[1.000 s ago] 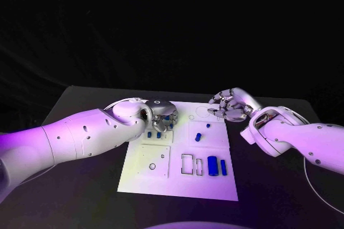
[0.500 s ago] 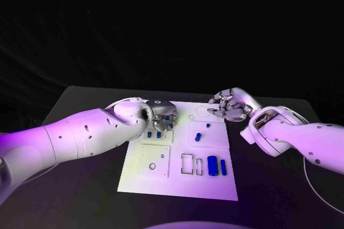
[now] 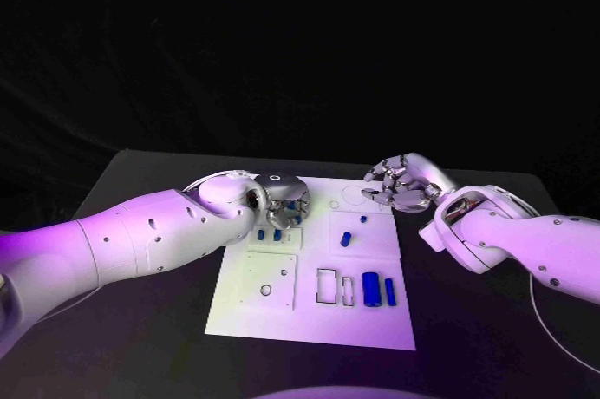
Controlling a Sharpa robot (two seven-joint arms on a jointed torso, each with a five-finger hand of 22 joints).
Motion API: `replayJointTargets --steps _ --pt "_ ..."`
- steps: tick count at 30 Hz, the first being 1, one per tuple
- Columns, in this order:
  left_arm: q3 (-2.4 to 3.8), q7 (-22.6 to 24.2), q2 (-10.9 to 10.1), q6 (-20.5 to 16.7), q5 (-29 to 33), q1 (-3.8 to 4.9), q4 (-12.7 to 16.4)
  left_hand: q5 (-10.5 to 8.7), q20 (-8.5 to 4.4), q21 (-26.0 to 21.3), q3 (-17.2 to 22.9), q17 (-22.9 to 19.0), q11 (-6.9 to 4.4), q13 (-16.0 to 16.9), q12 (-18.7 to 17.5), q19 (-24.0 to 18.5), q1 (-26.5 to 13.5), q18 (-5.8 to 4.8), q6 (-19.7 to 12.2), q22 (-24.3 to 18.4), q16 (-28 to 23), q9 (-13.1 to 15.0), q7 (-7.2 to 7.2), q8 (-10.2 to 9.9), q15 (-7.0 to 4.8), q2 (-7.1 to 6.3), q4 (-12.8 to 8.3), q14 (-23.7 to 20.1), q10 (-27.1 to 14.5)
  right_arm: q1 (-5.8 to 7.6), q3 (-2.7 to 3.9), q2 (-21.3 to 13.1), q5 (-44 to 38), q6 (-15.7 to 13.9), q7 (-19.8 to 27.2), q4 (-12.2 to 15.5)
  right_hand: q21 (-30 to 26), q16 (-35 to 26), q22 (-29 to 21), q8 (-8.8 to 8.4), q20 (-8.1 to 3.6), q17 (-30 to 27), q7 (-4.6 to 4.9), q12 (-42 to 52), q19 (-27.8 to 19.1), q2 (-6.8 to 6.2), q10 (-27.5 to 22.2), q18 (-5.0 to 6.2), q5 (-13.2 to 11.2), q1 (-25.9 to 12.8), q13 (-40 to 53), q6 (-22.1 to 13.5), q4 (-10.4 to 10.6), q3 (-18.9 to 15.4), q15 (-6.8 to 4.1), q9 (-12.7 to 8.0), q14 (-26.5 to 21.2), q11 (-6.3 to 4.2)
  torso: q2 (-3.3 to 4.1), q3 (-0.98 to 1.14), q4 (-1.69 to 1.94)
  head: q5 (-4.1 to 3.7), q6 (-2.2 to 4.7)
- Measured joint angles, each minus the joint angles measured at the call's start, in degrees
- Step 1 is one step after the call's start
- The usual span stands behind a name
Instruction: Assemble the parts on the task board
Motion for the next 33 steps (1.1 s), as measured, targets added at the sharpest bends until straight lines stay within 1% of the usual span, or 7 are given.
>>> replayJointTargets --steps 4,7,13,15,21,28,33 --pt "-0.09 0.18 -0.75 -0.9 0.25 -0.15 0.63 -0.02 0.22 0.31 0.0 -0.05 0.06 0.01 -0.1 0.22 0.09 0.0 0.0 0.26 0.0 0.0 0.0 -0.23 0.0 0.09 -0.01 0.0 0.09 0.0 0.0 -0.08 0.0 -0.02 0.02 0.02 0.0 0.0 0.0 0.0 0.0 0.0 0.0 0.0 0.0 0.0 0.0 0.0 0.15 0.0 0.0 0.0 0.0 0.0 0.0 0.0 0.0 0.0 -0.05 -0.01 0.02 0.01 0.13" --pt "-0.02 0.38 -1.45 -1.48 0.55 -0.2 1.44 0.2 0.2 0.31 0.0 -0.14 0.22 0.02 -0.56 0.21 0.09 0.01 0.0 0.41 0.0 0.0 0.0 -0.23 0.0 0.09 -0.01 0.0 0.34 0.0 0.0 -0.12 0.0 -0.04 0.03 0.02 0.0 0.0 -0.01 0.0 0.0 0.0 0.0 0.0 0.0 0.0 0.0 0.0 0.23 0.0 0.0 0.0 0.0 0.0 0.0 0.0 0.0 0.0 -0.11 -0.01 0.02 -0.02 0.24" --pt "0.88 0.85 -3.38 -2.72 1.54 -0.16 3.81 0.2 0.2 0.53 0.0 -0.33 0.22 0.08 -0.66 0.2 -0.13 0.01 0.19 0.6 0.0 -0.03 0.19 -0.23 0.0 0.27 -0.01 0.0 0.35 -0.01 0.0 -0.2 0.0 -0.08 0.05 0.0 0.0 0.0 -0.01 0.0 0.0 0.0 0.0 0.0 0.0 0.23 0.0 0.0 0.23 -0.23 0.0 0.0 0.0 0.0 0.0 0.0 0.0 0.0 -0.24 0.0 0.04 -0.03 0.44" --pt "1.23 0.97 -4.12 -3.09 1.94 -0.13 4.59 0.2 0.2 0.53 0.0 -0.49 0.4 0.12 -0.95 0.2 -0.55 0.01 0.19 0.64 0.0 -0.02 0.19 -0.47 0.0 0.36 0.0 0.0 0.56 -0.01 0.0 -0.25 0.0 -0.09 0.05 -0.01 0.0 0.0 -0.01 0.0 0.0 0.0 0.0 0.0 0.0 0.23 0.0 0.0 0.23 -0.23 0.0 0.0 0.0 0.0 0.0 0.0 0.0 0.0 -0.27 0.0 0.1 0.01 0.55" --pt "1.67 1.09 -5.87 -3.75 2.83 -0.12 6.0 0.2 0.2 0.53 0.0 -0.5 0.28 0.55 -1.19 0.2 -0.85 0.01 0.41 0.64 0.0 0.03 -0.02 -0.47 0.0 0.08 0.0 -0.01 0.89 -0.01 0.0 -0.27 0.02 -0.1 0.05 -0.02 0.0 0.0 -0.02 0.0 0.0 0.0 0.0 0.0 0.0 0.23 0.0 0.0 0.23 -0.23 0.0 0.0 0.0 0.0 0.0 0.0 0.0 0.0 -0.34 0.01 0.2 0.19 0.7" --pt "1.81 1.02 -7.54 -3.7 3.64 -0.11 6.73 0.2 0.2 0.53 -0.01 -0.87 0.07 0.88 -1.24 0.2 -1.08 0.01 0.41 0.69 0.0 0.03 -0.02 -0.47 0.0 -0.15 0.0 -0.01 1.28 -0.01 0.0 -0.32 0.04 -0.11 0.05 -0.02 0.0 0.0 -0.02 0.0 0.0 0.01 0.0 0.0 0.0 0.23 0.0 0.0 0.23 -0.23 0.0 0.0 0.0 0.0 0.0 0.0 0.0 0.0 -0.28 -0.01 0.21 0.21 0.75" --pt "1.84 0.92 -8.34 -3.45 3.95 -0.11 6.39 0.2 0.2 0.52 -0.01 -1.0 0.06 0.88 -1.46 0.2 -1.08 0.02 0.4 0.68 0.0 0.03 -0.02 -0.8 0.0 -0.15 0.0 -0.01 1.29 -0.01 0.0 -0.32 0.05 -0.11 0.05 0.0 0.0 0.0 -0.02 0.0 0.0 0.0 0.0 0.0 0.0 0.23 0.0 0.0 0.23 -0.23 0.0 0.0 0.0 0.0 0.0 0.01 0.0 0.0 -0.2 -0.02 0.24 0.21 0.57"
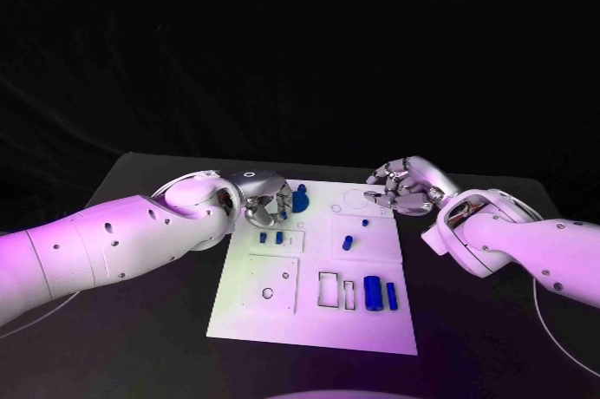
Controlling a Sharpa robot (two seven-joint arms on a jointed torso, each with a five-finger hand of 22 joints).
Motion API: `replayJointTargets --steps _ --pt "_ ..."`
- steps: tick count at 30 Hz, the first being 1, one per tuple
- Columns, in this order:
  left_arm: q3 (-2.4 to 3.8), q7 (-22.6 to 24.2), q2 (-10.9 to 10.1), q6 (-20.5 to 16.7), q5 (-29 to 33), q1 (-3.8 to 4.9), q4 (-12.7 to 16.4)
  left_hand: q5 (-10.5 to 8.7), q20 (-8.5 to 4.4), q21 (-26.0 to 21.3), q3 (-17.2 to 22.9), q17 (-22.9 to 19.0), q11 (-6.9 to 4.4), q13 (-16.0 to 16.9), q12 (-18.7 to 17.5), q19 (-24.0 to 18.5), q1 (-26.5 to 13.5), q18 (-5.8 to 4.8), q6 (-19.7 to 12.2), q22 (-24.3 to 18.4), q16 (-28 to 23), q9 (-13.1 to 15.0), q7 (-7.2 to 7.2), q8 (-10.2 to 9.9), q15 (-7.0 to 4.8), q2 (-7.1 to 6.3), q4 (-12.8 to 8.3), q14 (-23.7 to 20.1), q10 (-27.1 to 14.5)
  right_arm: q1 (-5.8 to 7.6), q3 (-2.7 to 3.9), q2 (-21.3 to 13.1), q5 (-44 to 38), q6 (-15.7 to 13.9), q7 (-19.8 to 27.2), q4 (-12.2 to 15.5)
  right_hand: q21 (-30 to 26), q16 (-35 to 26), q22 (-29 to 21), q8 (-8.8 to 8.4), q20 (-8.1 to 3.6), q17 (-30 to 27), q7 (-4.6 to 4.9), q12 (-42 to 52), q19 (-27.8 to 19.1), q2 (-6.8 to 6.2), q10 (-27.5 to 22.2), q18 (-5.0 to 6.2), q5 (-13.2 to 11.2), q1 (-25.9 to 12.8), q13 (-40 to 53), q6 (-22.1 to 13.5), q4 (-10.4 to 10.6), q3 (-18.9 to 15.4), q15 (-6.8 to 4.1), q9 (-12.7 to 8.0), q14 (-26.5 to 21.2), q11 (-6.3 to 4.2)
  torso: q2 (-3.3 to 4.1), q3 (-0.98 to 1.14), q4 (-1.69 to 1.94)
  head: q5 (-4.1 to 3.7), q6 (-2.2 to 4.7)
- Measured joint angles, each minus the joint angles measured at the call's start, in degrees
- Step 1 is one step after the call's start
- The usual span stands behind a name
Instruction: Assemble the parts on the task board
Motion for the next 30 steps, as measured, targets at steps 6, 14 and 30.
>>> replayJointTargets --steps 6,14,30 --pt "0.0 -0.08 -0.73 0.35 0.22 -0.02 -0.59 0.0 0.0 0.0 -0.02 -0.03 -0.17 -0.12 -0.15 0.0 0.0 0.0 0.0 0.0 0.0 0.0 0.0 0.0 0.0 0.0 -0.02 0.0 0.18 0.0 0.0 0.03 0.01 0.0 0.0 0.03 0.0 0.0 0.01 0.0 0.0 0.0 0.0 0.0 0.0 0.0 0.0 0.0 0.0 0.0 0.0 0.0 0.0 0.0 0.0 0.0 0.0 0.0 0.05 -0.02 -0.06 0.02 -0.2" --pt "0.0 -0.14 -0.84 0.71 0.34 -0.02 -0.64 0.0 0.0 -0.03 -0.16 -0.26 -0.18 -0.13 -0.15 0.0 0.0 0.0 0.0 -0.01 0.0 -0.01 -0.01 -0.01 0.0 0.0 -0.16 0.0 0.18 0.0 0.0 0.06 0.01 0.0 0.0 0.03 0.0 0.0 0.04 0.0 0.0 0.0 0.0 0.0 0.0 0.0 0.0 0.0 0.0 0.0 0.0 0.0 0.0 0.0 0.0 0.0 0.0 0.0 0.0 -0.02 -0.06 0.05 -0.42" --pt "0.01 -0.83 -0.78 2.31 0.31 -0.02 -1.18 0.0 0.0 -0.03 -0.16 -0.6 -0.18 -0.13 -0.15 0.0 0.01 0.01 -0.01 -0.32 0.0 0.04 -0.01 -0.1 0.0 -0.01 -0.15 0.0 0.17 0.0 0.0 0.08 0.01 0.0 0.0 -0.02 0.0 0.0 0.03 0.0 0.0 0.0 0.0 0.0 0.0 0.0 0.0 0.0 0.0 0.0 0.01 0.0 0.0 0.0 0.0 0.01 0.0 0.0 -0.03 0.02 -0.07 -0.04 -0.74"
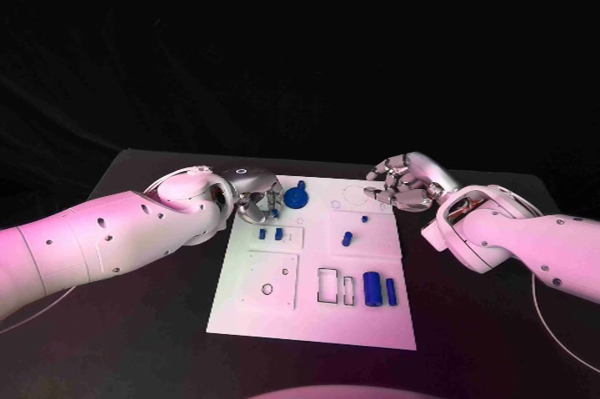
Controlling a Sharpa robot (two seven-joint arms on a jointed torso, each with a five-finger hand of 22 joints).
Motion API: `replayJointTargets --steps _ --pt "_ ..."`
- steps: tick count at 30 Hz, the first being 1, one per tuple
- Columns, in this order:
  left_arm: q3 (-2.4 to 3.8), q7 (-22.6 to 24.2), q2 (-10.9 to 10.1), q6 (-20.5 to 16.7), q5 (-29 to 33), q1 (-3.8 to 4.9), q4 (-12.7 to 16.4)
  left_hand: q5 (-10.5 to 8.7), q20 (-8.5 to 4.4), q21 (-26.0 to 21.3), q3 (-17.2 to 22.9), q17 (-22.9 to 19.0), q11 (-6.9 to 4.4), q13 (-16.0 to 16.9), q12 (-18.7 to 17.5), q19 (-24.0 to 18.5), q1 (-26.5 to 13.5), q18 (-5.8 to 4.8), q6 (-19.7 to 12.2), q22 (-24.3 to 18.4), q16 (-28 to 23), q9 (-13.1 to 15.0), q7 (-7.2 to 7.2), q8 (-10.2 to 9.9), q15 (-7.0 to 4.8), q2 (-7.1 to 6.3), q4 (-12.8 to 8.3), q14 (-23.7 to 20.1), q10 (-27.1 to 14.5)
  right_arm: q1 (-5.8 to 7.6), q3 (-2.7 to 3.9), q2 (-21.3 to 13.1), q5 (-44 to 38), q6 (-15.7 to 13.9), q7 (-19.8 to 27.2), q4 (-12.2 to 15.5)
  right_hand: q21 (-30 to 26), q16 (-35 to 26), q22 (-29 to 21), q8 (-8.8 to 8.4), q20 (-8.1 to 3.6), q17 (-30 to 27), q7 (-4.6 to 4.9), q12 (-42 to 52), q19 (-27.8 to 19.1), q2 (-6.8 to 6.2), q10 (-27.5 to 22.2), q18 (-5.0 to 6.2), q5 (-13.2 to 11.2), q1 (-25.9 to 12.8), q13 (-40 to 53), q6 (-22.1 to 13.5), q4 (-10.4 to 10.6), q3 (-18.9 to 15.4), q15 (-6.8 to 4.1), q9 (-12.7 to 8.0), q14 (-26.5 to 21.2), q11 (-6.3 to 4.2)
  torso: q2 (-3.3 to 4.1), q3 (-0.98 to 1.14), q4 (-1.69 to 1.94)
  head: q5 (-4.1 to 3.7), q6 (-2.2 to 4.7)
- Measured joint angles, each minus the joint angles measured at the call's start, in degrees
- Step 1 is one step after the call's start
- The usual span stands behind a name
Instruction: Assemble the parts on the task board
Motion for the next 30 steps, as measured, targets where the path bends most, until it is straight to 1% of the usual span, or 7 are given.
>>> replayJointTargets --steps 5,18,20,22,27,28,30 --pt "0.0 -0.06 0.34 0.55 -0.01 0.0 -0.38 0.0 0.0 0.0 0.0 -0.07 0.0 0.0 0.0 0.0 0.0 0.0 0.0 -0.04 0.0 -0.01 0.0 0.0 0.0 0.0 0.0 0.0 0.0 0.0 0.0 0.04 0.0 0.0 0.0 -0.01 0.0 0.0 0.0 0.0 0.0 0.0 0.0 0.0 0.0 0.0 0.0 0.0 0.0 0.0 0.0 0.0 0.0 0.0 0.0 0.0 0.0 0.0 0.01 -0.03 0.0 0.03 -0.04" --pt "0.04 -0.08 0.8 1.32 -0.02 0.04 -1.01 0.0 0.0 0.0 0.0 -0.15 0.0 0.0 -0.22 0.0 -0.23 0.0 0.15 -0.13 0.0 -0.02 0.16 -0.01 0.0 0.23 0.0 0.0 -0.01 0.0 0.0 0.07 0.0 0.0 0.0 -0.02 0.0 0.0 -0.01 0.0 0.0 0.0 0.0 0.0 0.0 0.0 0.0 -0.01 0.0 0.0 0.0 0.0 0.0 0.0 0.0 0.0 0.0 0.0 0.01 -0.03 -0.01 0.19 -0.12" --pt "0.05 -0.08 0.85 1.42 -0.02 0.05 -1.06 0.0 0.0 0.0 0.0 -0.16 0.0 0.0 -0.22 0.0 -0.23 0.0 0.15 -0.15 0.0 0.0 0.16 -0.01 0.0 0.23 0.0 0.0 -0.01 0.0 0.0 0.07 0.0 0.0 0.0 -0.02 0.0 0.0 -0.02 0.0 0.0 0.0 0.0 0.0 0.0 -0.31 0.0 0.0 0.0 -0.31 -0.18 0.0 0.0 0.0 0.0 -0.08 0.0 0.0 0.01 -0.03 -0.01 0.19 -0.12" --pt "0.06 -0.08 0.9 1.55 -0.02 0.07 -1.08 0.0 0.0 0.0 0.0 -0.23 0.0 0.0 -0.22 0.0 -0.23 0.0 0.15 -0.27 0.0 0.01 0.16 -0.01 0.0 0.23 0.0 0.0 -0.01 0.0 0.0 0.07 0.0 0.0 0.0 -0.02 0.0 0.0 -0.02 0.0 0.0 0.0 0.0 0.0 0.0 -0.31 0.0 0.0 0.0 -0.3 -0.18 0.0 0.0 0.0 0.0 -0.08 0.0 0.0 0.01 -0.03 -0.03 0.19 -0.15" --pt "0.09 -0.08 0.96 1.85 -0.02 0.09 -1.09 0.0 0.0 0.0 -0.17 -0.51 -0.02 0.09 -0.44 0.0 -0.46 0.0 0.36 -0.5 -0.22 0.03 -0.06 -0.01 0.0 0.0 0.17 0.0 0.02 0.0 0.0 0.06 0.0 0.0 0.0 -0.02 0.0 0.0 -0.02 0.0 0.0 0.0 0.0 0.0 0.0 -0.31 0.0 0.0 0.0 -0.3 -0.18 0.0 0.0 0.0 0.0 -0.08 0.0 0.0 0.01 -0.02 -0.03 0.16 -0.2" --pt "0.09 -0.08 0.97 1.93 -0.01 0.09 -1.09 0.0 0.13 -0.24 -0.5 -0.63 -0.21 0.15 -0.48 -0.14 -0.72 0.01 0.37 -0.75 -0.22 0.04 -0.06 -0.01 0.0 -0.26 0.15 0.0 0.22 0.0 0.0 0.05 0.0 0.0 -0.01 -0.03 0.0 0.0 -0.02 0.0 0.0 0.0 0.0 0.0 0.0 -0.3 0.0 0.0 0.0 -0.31 -0.18 0.0 0.0 0.0 0.0 -0.07 0.0 0.0 0.01 -0.02 -0.03 0.15 -0.2" --pt "0.04 -0.08 1.0 2.17 -0.01 0.05 -1.05 0.0 0.22 -0.29 -0.58 -0.74 -0.21 0.25 -0.68 -0.22 -0.75 0.0 0.37 -0.89 -0.22 0.17 -0.06 -0.01 0.0 -0.29 0.09 0.0 0.22 0.0 0.0 0.05 0.0 0.0 -0.02 -0.06 0.0 0.0 -0.02 0.0 0.0 0.0 0.0 0.0 0.0 -0.29 0.0 0.0 0.0 -0.31 -0.18 0.0 0.0 0.0 0.0 -0.08 0.0 0.0 0.01 -0.02 -0.01 0.13 -0.2"
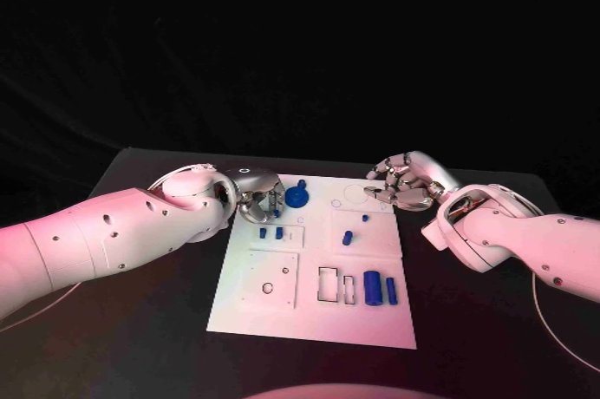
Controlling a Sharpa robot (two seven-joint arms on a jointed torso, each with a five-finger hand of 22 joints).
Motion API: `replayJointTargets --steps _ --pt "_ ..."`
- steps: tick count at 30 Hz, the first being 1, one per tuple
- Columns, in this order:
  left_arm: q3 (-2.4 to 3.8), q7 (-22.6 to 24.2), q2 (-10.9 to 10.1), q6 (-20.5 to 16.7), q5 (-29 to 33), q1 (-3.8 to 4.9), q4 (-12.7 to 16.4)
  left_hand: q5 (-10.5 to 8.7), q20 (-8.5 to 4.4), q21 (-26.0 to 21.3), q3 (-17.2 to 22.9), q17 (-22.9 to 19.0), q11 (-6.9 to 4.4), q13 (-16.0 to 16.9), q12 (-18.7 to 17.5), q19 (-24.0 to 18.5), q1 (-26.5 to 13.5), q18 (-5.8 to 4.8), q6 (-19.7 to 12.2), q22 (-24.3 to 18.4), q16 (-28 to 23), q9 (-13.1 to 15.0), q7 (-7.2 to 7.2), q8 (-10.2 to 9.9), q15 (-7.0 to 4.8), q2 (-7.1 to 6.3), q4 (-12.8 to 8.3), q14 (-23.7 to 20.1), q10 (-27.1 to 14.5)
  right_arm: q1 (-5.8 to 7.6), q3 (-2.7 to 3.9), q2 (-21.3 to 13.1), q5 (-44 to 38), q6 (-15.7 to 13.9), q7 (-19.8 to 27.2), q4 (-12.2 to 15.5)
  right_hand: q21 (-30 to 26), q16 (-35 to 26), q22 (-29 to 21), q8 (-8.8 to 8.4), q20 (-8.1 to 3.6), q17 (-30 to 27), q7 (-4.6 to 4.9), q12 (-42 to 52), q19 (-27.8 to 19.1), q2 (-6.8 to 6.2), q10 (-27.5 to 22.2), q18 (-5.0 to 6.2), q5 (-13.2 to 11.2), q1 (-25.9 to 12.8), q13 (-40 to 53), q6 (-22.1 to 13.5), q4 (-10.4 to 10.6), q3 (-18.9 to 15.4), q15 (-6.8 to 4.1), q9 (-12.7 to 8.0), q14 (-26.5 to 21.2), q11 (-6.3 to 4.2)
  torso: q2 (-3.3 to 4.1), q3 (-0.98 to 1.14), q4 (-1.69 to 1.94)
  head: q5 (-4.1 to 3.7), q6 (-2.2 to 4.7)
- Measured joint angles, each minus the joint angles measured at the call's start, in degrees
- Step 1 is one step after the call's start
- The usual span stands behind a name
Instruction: Assemble the parts on the task board
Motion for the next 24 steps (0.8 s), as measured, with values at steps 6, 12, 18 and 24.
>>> replayJointTargets --steps 6,12,18,24 --pt "0.0 -0.12 0.0 0.36 -0.06 -0.01 0.08 0.0 0.0 0.0 -0.16 -0.02 -0.01 0.23 -0.02 0.0 -0.16 0.0 0.49 0.0 0.0 0.05 -0.1 -0.01 0.0 0.16 0.16 0.0 0.41 0.0 0.0 0.01 0.0 -0.03 -0.04 -0.02 0.0 0.0 0.0 0.0 0.0 0.0 0.0 0.0 0.0 0.3 0.0 0.0 0.0 -0.3 0.0 0.0 0.0 0.0 0.0 0.0 0.0 0.0 -0.03 0.02 0.01 -0.02 0.08" --pt "0.01 -0.38 0.0 0.48 -0.19 0.01 0.1 -0.01 -0.22 0.0 -0.32 -0.24 -0.5 0.37 -0.04 -0.22 -0.24 0.0 0.84 0.09 -0.22 0.09 -0.44 -0.1 0.0 0.23 0.0 0.0 0.91 0.0 0.0 0.01 0.0 -0.05 -0.07 -0.04 0.0 0.0 -0.01 0.0 0.0 0.0 0.0 0.0 0.0 0.3 0.0 0.0 0.0 -0.29 0.0 0.0 0.0 0.0 0.0 0.0 0.0 0.0 -0.04 0.01 -0.02 0.04 0.1" --pt "0.01 -0.6 0.08 0.46 -0.37 0.01 0.04 -0.01 -0.42 -0.4 -0.47 0.05 -0.51 0.7 -0.87 -0.42 -0.48 0.01 0.68 -0.45 -0.22 0.26 -0.29 -0.96 0.0 -0.01 -0.15 0.0 0.92 -0.01 0.0 0.01 0.0 -0.07 -0.1 -0.11 -0.27 0.0 -0.01 0.0 0.0 0.0 0.0 0.0 0.0 0.29 0.0 0.0 0.23 -0.29 -0.08 0.0 0.16 0.16 0.0 -0.02 0.0 0.0 -0.04 -0.01 0.02 0.02 0.14" --pt "-0.03 -0.75 0.2 0.42 -0.47 -0.02 -0.05 0.01 0.16 -1.01 -0.47 -0.5 0.71 0.31 -3.36 -1.05 -1.32 0.01 -2.21 -1.45 -0.4 -0.53 0.42 -3.3 0.31 -0.85 -0.15 -0.32 -0.96 -0.01 0.0 0.01 0.0 -0.1 -0.12 -0.2 -0.34 0.0 -0.01 0.0 0.0 0.0 0.0 0.0 0.0 0.29 0.0 0.0 0.22 -0.29 -0.12 0.0 0.16 0.16 0.0 -0.05 0.0 0.0 -0.04 -0.02 0.02 0.08 0.21"
